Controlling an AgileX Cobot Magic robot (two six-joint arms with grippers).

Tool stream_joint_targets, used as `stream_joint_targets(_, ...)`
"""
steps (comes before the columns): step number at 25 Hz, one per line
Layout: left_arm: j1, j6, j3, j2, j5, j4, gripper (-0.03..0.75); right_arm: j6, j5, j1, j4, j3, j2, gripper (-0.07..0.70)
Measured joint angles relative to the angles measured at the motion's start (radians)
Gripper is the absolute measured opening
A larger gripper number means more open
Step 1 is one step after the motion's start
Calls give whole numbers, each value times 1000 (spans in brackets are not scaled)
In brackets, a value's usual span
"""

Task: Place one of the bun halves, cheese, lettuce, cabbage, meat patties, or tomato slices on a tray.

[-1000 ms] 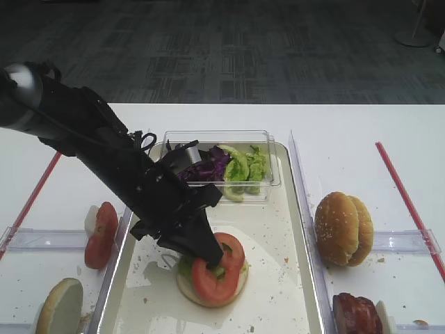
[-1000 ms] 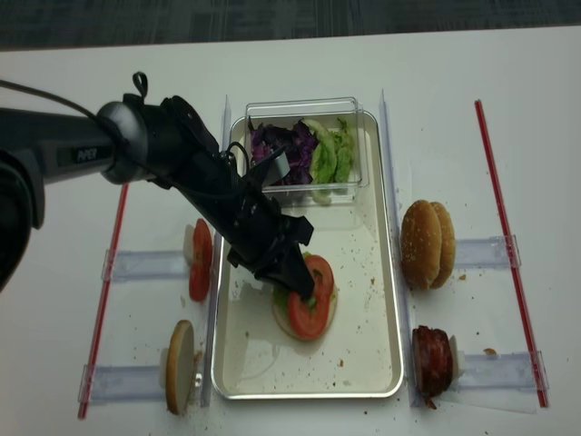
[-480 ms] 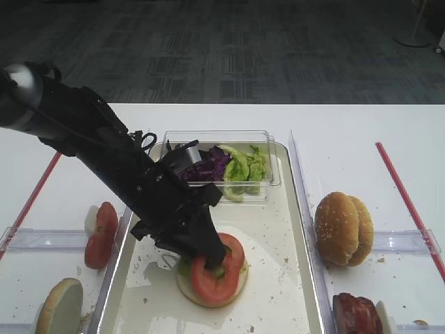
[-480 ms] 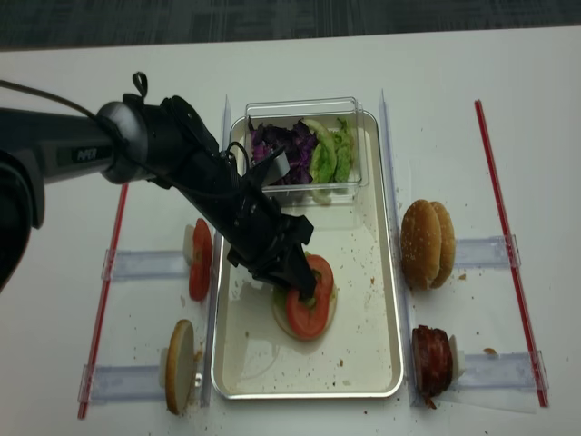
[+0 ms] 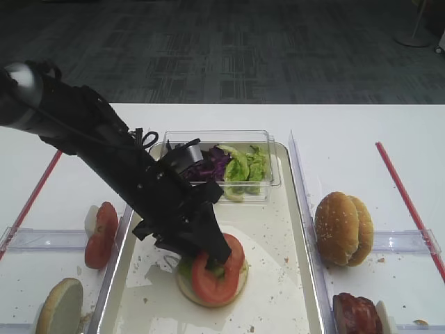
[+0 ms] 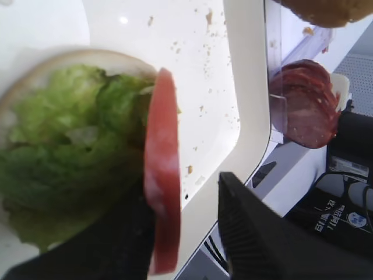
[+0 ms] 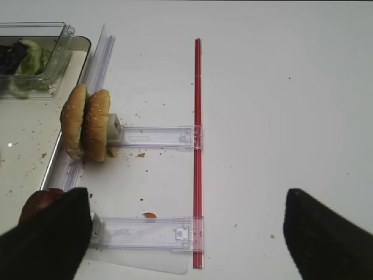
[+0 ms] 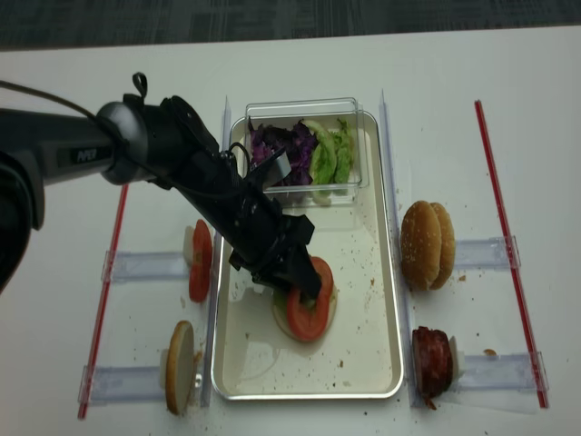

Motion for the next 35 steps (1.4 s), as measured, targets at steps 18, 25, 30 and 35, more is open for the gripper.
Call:
stream_joint_targets(18,0,-129,-162,0,48,205,231,0,0,0,0,0,0,678)
stream_joint_targets(25,0,-280,-268,0,56,378,231,0,0,0,0,0,0,678)
stream_joint_targets(30,0,-343,-308,-17,63,473,231,-2,0,0,0,0,0,678)
stream_joint_targets(35,0,-376,-324,-55,68,573,234,-2,0,0,0,0,0,678)
